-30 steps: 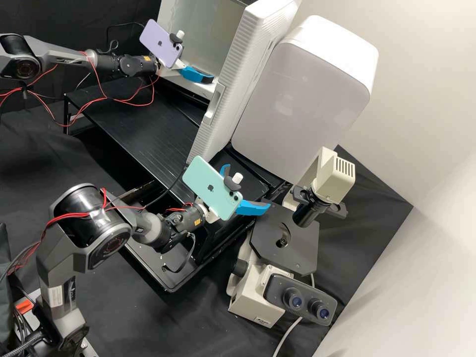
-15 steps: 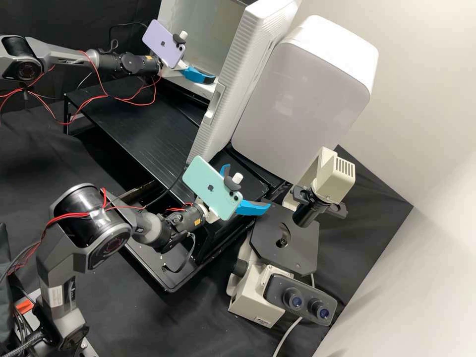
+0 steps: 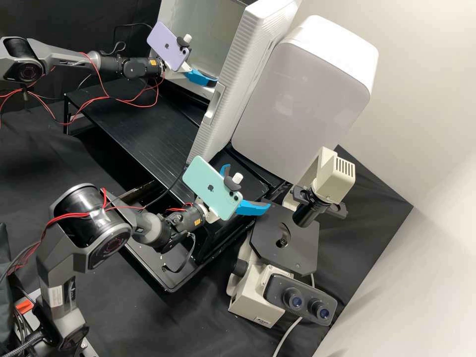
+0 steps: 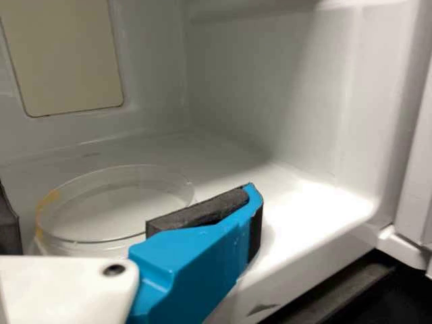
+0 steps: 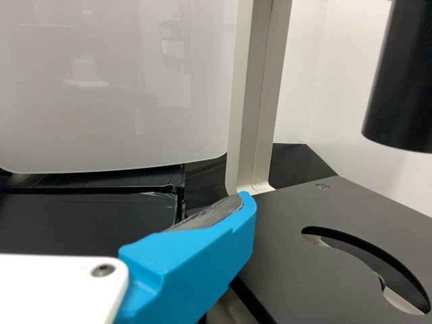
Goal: Take the petri dish out of the incubator
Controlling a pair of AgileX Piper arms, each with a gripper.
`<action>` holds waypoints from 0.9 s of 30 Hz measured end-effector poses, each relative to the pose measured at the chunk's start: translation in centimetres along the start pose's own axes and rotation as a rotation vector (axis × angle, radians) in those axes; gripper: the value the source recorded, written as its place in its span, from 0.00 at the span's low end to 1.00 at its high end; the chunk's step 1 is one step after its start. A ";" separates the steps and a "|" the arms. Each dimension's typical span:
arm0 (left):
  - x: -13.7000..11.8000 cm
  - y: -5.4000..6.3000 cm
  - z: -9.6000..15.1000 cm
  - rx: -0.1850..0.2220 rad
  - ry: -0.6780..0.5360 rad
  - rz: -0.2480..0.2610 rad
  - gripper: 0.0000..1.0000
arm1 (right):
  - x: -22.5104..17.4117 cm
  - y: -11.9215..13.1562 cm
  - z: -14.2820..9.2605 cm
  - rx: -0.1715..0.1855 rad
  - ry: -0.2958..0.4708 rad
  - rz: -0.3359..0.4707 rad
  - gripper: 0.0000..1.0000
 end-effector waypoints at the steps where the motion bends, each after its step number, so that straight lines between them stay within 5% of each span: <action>1: 0.0 0.0 0.0 0.005 -0.002 0.000 0.00 | 0.0 0.0 0.0 0.000 0.000 0.000 1.00; 16: 0.0 -0.3 0.1 -0.026 -0.015 -0.007 0.00 | 0.0 0.0 0.0 0.000 0.000 0.000 1.00; 27: 0.0 -0.3 0.1 -0.013 -0.020 -0.008 0.00 | 0.0 0.0 0.0 0.000 0.000 0.000 1.00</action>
